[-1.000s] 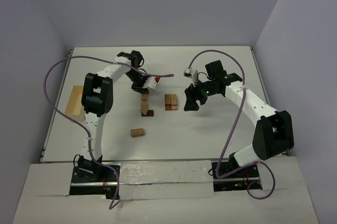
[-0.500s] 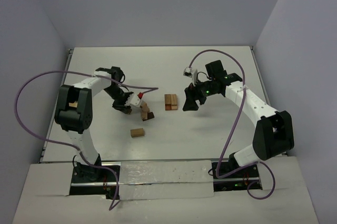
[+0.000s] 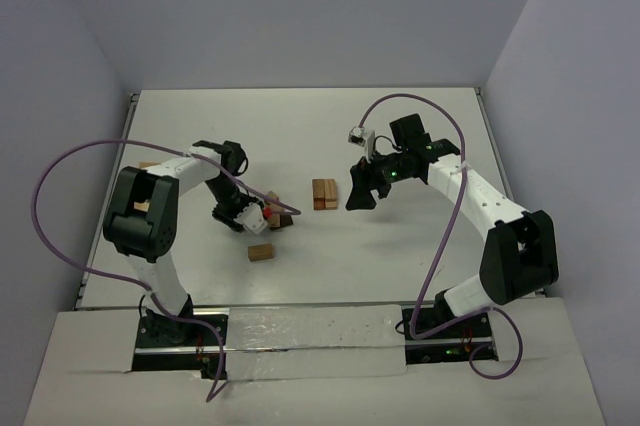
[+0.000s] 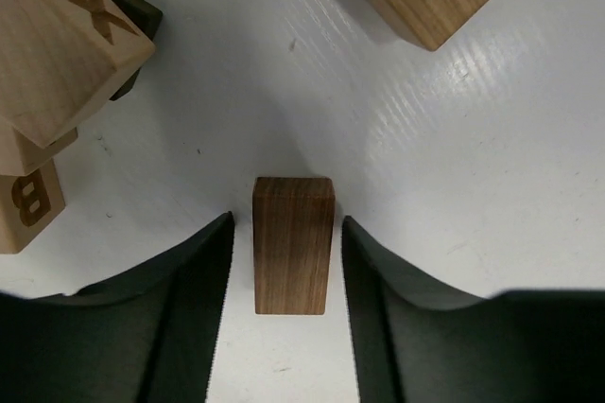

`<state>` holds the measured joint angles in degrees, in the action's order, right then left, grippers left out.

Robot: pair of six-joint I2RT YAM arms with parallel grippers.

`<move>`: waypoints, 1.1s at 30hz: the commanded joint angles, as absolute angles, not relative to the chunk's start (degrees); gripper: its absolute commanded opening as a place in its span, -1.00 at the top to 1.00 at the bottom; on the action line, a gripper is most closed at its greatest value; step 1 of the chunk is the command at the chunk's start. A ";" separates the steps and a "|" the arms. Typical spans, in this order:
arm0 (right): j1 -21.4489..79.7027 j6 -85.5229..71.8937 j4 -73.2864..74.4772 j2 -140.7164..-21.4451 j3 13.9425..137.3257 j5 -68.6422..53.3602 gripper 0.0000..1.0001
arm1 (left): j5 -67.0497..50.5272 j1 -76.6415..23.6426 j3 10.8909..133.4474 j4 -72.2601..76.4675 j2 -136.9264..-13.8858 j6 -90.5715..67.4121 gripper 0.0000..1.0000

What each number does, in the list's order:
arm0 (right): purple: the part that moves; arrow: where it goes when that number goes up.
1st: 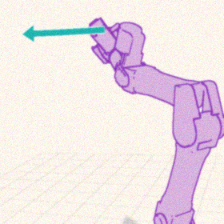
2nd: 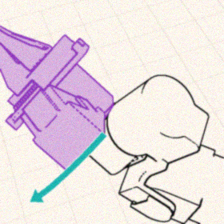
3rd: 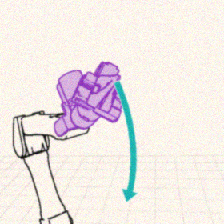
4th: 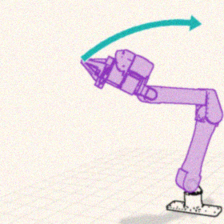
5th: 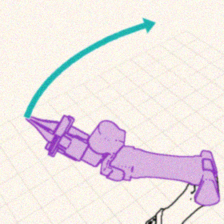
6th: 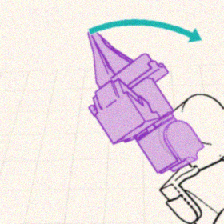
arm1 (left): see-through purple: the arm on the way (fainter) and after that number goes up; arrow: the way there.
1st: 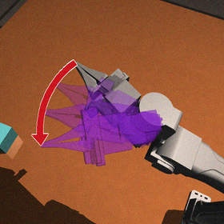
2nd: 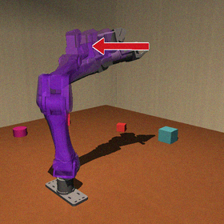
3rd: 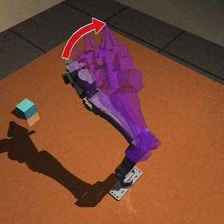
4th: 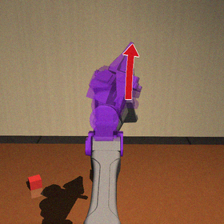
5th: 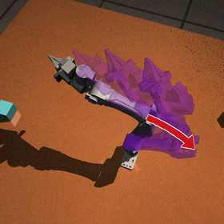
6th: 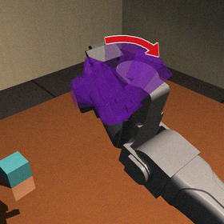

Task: Build the wood block tower

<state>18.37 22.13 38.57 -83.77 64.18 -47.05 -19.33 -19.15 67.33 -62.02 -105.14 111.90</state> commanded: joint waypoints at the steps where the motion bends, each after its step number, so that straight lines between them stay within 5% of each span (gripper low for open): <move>1: 18.54 22.31 37.43 -83.18 65.57 -47.88 -0.58 | -18.25 -20.13 69.53 -61.51 -105.81 130.40 -0.20; 10: 18.63 21.83 37.14 -82.10 65.37 -47.16 -0.63 | -31.79 -18.97 76.99 -66.87 -96.38 109.24 -0.46; 12: 18.63 21.54 36.67 -81.42 64.98 -46.94 -0.93 | -34.17 -18.98 77.92 -66.41 -92.49 98.52 -0.51; 14: 18.63 20.88 35.95 -81.00 64.23 -46.77 -0.98 | -34.73 -19.37 76.95 -58.89 -87.37 77.35 -0.47; 21: 18.79 16.81 31.97 -81.21 63.49 -45.14 -0.99 | -19.91 -21.27 70.59 -44.33 -79.41 25.88 -0.49; 33: 18.82 15.48 31.20 -80.33 63.40 -41.07 -0.99 | -9.09 -21.18 63.24 -41.21 -84.56 1.82 -0.59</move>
